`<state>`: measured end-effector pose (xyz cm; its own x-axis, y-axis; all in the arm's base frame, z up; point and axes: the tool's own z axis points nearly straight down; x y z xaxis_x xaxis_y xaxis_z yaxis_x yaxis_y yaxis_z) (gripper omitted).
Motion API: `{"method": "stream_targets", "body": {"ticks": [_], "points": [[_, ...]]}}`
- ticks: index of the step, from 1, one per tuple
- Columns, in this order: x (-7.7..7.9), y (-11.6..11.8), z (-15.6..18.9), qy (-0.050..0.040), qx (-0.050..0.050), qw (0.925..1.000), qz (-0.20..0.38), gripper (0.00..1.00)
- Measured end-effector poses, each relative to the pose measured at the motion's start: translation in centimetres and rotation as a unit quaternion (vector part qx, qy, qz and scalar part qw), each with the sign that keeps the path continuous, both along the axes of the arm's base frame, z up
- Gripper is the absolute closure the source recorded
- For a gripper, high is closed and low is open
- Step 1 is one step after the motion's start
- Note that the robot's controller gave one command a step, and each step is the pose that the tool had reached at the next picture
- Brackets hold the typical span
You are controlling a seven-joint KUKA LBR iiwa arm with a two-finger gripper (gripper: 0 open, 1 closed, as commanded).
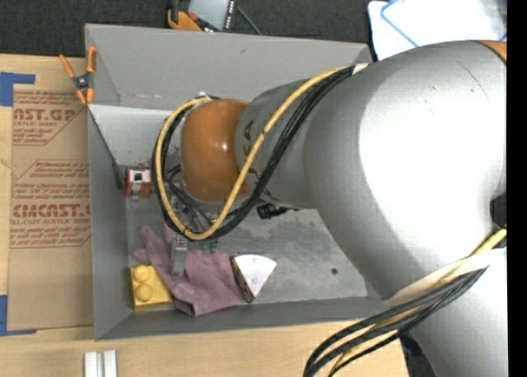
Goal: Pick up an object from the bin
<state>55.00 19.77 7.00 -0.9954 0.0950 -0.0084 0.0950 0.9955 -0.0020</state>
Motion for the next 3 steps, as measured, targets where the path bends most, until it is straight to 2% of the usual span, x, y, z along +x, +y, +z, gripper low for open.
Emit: {"method": "stream_targets", "body": {"ticks": [1,2,3], "points": [[1.8,4.3,0.0,0.0036,0.001,0.9559,0.294,1.0],[1.8,4.3,0.0,0.0035,0.001,0.956,0.293,1.0],[1.5,4.2,2.7,0.0085,0.0,0.956,0.293,1.0]]}}
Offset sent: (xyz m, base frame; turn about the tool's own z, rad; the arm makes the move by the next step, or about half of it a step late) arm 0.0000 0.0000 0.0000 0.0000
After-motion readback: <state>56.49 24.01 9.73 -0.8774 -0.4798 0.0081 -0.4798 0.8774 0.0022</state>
